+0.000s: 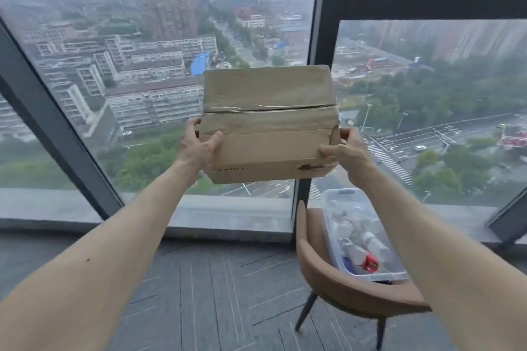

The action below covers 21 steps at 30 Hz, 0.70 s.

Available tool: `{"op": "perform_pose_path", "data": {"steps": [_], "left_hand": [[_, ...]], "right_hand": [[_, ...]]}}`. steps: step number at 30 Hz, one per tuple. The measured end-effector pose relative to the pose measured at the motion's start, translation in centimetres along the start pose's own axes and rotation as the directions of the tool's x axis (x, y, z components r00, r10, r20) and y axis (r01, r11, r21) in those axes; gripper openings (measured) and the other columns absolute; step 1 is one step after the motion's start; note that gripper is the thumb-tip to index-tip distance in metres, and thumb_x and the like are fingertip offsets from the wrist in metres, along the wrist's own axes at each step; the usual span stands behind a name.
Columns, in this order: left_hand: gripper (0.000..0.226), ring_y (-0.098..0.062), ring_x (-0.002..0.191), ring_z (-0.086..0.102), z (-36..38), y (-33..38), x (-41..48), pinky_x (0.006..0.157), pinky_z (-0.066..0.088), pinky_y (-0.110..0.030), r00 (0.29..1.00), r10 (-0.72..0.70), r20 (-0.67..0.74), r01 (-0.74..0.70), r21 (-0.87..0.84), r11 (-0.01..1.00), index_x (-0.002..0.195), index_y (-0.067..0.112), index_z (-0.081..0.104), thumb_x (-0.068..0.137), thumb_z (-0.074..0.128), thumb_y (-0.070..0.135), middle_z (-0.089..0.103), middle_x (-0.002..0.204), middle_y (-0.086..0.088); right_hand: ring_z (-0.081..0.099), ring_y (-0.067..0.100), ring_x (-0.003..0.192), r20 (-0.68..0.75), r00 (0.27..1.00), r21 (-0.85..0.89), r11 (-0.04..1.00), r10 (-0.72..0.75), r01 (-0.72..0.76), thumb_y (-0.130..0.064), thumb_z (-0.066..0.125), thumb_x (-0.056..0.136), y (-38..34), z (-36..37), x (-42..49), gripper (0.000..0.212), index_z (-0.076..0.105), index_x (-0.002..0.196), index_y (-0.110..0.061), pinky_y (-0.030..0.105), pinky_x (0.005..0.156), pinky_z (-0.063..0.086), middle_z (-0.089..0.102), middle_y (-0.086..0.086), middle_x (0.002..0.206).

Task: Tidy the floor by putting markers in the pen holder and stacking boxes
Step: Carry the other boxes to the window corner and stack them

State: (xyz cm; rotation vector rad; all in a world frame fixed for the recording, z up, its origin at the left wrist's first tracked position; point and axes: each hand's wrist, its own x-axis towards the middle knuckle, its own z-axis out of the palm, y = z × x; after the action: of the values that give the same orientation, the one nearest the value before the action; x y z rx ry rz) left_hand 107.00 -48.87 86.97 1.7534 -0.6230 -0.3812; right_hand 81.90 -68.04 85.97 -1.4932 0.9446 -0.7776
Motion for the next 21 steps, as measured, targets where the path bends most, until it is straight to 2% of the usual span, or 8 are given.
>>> {"op": "perform_pose_path", "data": {"steps": [3, 5, 8, 11, 12, 16, 21], "left_hand": [[0.059, -0.03, 0.107, 0.064, 7.7, 5.2, -4.0, 0.091, 0.055, -0.053, 0.989, 0.081, 0.125, -0.077, -0.032, 0.996, 0.128, 0.032, 0.047, 0.077, 0.076, 0.04, 0.062, 0.117, -0.004], [0.058, -0.027, 0.106, 0.065, 13.3, 8.5, -7.1, 0.093, 0.055, -0.052, 0.969, 0.139, 0.202, -0.128, -0.068, 0.989, 0.126, 0.033, 0.048, 0.076, 0.077, 0.04, 0.062, 0.118, -0.004], [0.049, -0.014, 0.092, 0.061, 21.9, 12.9, -13.0, 0.086, 0.052, -0.037, 0.921, 0.237, 0.31, -0.21, -0.119, 0.97, 0.132, 0.022, 0.046, 0.091, 0.071, 0.024, 0.058, 0.113, -0.002], [0.05, -0.01, 0.087, 0.06, 29.8, 16.0, -18.7, 0.073, 0.05, -0.025, 0.871, 0.308, 0.383, -0.278, -0.132, 0.951, 0.135, 0.02, 0.045, 0.092, 0.07, 0.025, 0.058, 0.107, 0.002], [0.05, -0.011, 0.088, 0.061, 32.2, 16.9, -20.6, 0.07, 0.05, -0.025, 0.85, 0.318, 0.419, -0.285, -0.142, 0.948, 0.135, 0.02, 0.045, 0.092, 0.07, 0.026, 0.059, 0.108, 0.001], [0.05, -0.022, 0.093, 0.062, 41.0, 20.2, -27.6, 0.08, 0.057, -0.041, 0.774, 0.34, 0.535, -0.27, -0.207, 0.94, 0.134, 0.022, 0.045, 0.091, 0.07, 0.025, 0.059, 0.108, -0.002], [0.054, -0.019, 0.087, 0.061, 51.3, 23.6, -34.8, 0.065, 0.052, -0.032, 0.658, 0.38, 0.65, -0.284, -0.253, 0.925, 0.138, 0.021, 0.042, 0.092, 0.069, 0.026, 0.058, 0.112, -0.006]], "right_hand": [[0.062, 0.016, 0.09, -0.155, 0.988, -0.004, 1.0, -0.029, 0.029, -0.007, 0.079, 0.07, -0.8, -11.0, -3.8, 0.057, 0.047, 0.117, -0.009, 0.027, 0.067, 0.051, 0.06, 0.008, 0.113], [0.061, 0.014, 0.086, -0.249, 0.968, -0.001, 0.999, -0.04, 0.041, -0.007, 0.079, 0.071, -0.8, -18.2, -6.7, 0.057, 0.047, 0.117, -0.009, 0.026, 0.066, 0.051, 0.06, 0.008, 0.111], [0.062, 0.023, 0.102, -0.371, 0.928, -0.004, 0.999, -0.038, 0.039, -0.018, 0.08, 0.061, 0.0, -28.4, -11.6, 0.065, 0.046, 0.117, -0.012, 0.036, 0.078, 0.056, 0.059, 0.009, 0.117], [0.06, 0.017, 0.098, -0.488, 0.872, -0.023, 0.999, -0.039, 0.032, -0.015, 0.079, 0.07, 0.8, -37.4, -17.3, 0.059, 0.043, 0.118, -0.014, 0.029, 0.074, 0.054, 0.058, 0.004, 0.113], [0.06, 0.016, 0.097, -0.529, 0.847, -0.024, 0.999, -0.039, 0.032, -0.014, 0.078, 0.072, 1.1, -40.1, -19.2, 0.058, 0.043, 0.118, -0.013, 0.028, 0.073, 0.054, 0.058, 0.004, 0.112], [0.058, 0.018, 0.101, -0.667, 0.743, -0.029, 0.999, -0.045, 0.035, -0.011, 0.077, 0.072, 2.3, -49.5, -25.7, 0.059, 0.043, 0.121, -0.009, 0.023, 0.067, 0.048, 0.057, 0.007, 0.116], [0.06, 0.026, 0.108, -0.782, 0.623, -0.007, 1.0, 0.007, -0.02, -0.032, 0.079, 0.053, 4.3, -59.4, -31.7, 0.074, 0.043, 0.116, -0.018, 0.041, 0.086, 0.054, 0.059, 0.005, 0.12]]}}
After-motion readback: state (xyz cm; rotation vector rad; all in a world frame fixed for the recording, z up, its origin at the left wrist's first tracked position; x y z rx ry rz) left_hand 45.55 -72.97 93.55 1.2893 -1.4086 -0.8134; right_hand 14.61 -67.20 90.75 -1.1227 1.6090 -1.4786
